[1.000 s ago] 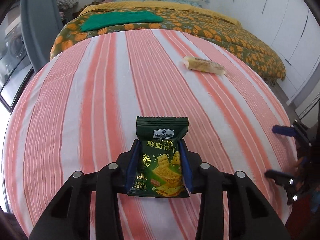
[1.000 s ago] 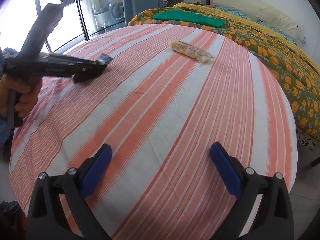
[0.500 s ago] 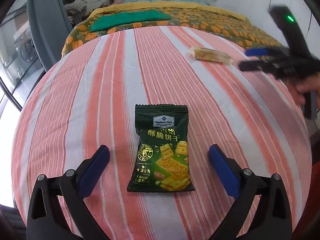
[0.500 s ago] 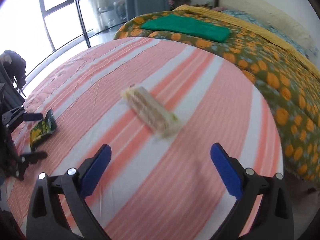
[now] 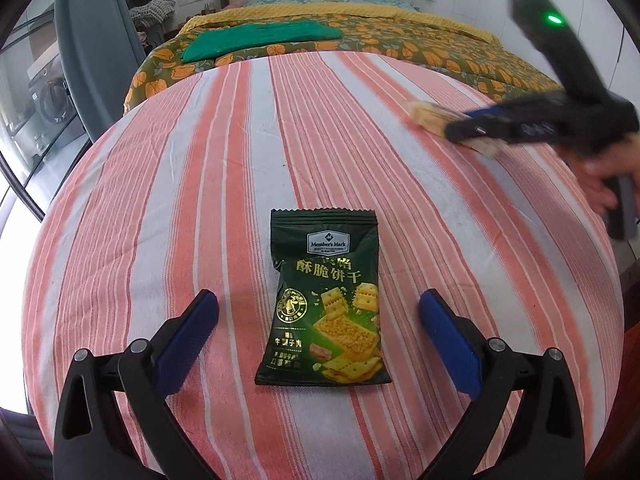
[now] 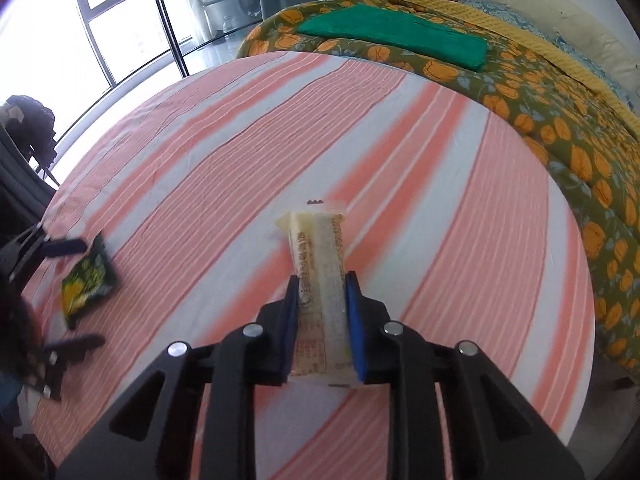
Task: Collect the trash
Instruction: 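Grasp the dark green cracker packet with the left tool while the right tool grasps the wrapped bar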
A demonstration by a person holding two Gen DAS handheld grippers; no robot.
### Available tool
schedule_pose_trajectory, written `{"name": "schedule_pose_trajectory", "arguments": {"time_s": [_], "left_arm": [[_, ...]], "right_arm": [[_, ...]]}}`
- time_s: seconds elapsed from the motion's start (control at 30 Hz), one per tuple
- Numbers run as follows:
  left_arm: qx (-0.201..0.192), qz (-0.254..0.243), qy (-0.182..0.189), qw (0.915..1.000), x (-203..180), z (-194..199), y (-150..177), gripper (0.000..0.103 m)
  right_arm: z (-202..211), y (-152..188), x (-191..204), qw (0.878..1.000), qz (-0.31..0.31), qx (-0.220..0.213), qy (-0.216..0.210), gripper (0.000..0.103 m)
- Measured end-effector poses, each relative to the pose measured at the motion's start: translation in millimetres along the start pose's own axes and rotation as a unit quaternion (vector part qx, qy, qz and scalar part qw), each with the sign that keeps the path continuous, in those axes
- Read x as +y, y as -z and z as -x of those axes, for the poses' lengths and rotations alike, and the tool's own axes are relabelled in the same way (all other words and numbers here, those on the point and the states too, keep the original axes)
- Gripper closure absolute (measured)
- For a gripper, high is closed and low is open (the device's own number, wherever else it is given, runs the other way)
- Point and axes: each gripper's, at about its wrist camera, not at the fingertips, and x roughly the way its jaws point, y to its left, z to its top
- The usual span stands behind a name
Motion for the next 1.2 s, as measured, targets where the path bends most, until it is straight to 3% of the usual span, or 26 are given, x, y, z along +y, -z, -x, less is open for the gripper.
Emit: {"name": "schedule_pose_trajectory", "arguments": {"time_s": [0.13, 0.27, 0.43, 0.63, 0.7, 0.77, 1.2], "left_arm": [[0.0, -0.001, -0.002, 1.0, 0, -1, -1, 0.005], [0.0, -0.001, -0.003, 1.0, 0, 0, -1, 0.005], [0.0, -0.001, -0.003, 1.0, 0, -1, -2, 0.005], [0.0, -0.002, -0.004, 1.0, 0, 0, -2, 0.004], [0.001, -0.002, -0.004, 1.0, 0, 0, -2, 0.005], [0.001, -0.002, -0.004, 1.0, 0, 0, -2, 0.004], [0.012, 0.003, -0.005, 0.9999, 6, 2, -4, 0.005]], "right_arm": [[41, 52, 7, 0.999, -0.041, -0.01, -0.013, 0.082], [70, 97, 25, 0.999, -0.048, -0.01, 0.007, 0.082], [73, 133, 44, 0.998, -0.05, 0.008, 0.036, 0.081], [71, 137, 44, 0.997, -0.072, -0.004, 0.04, 0.074], [71, 137, 45, 0.997, -0.07, -0.002, 0.039, 0.065], [72, 137, 46, 0.997, -0.067, 0.002, 0.035, 0.036], [70, 119, 38, 0.996, -0.074, 0.041, 0.024, 0.037]]}}
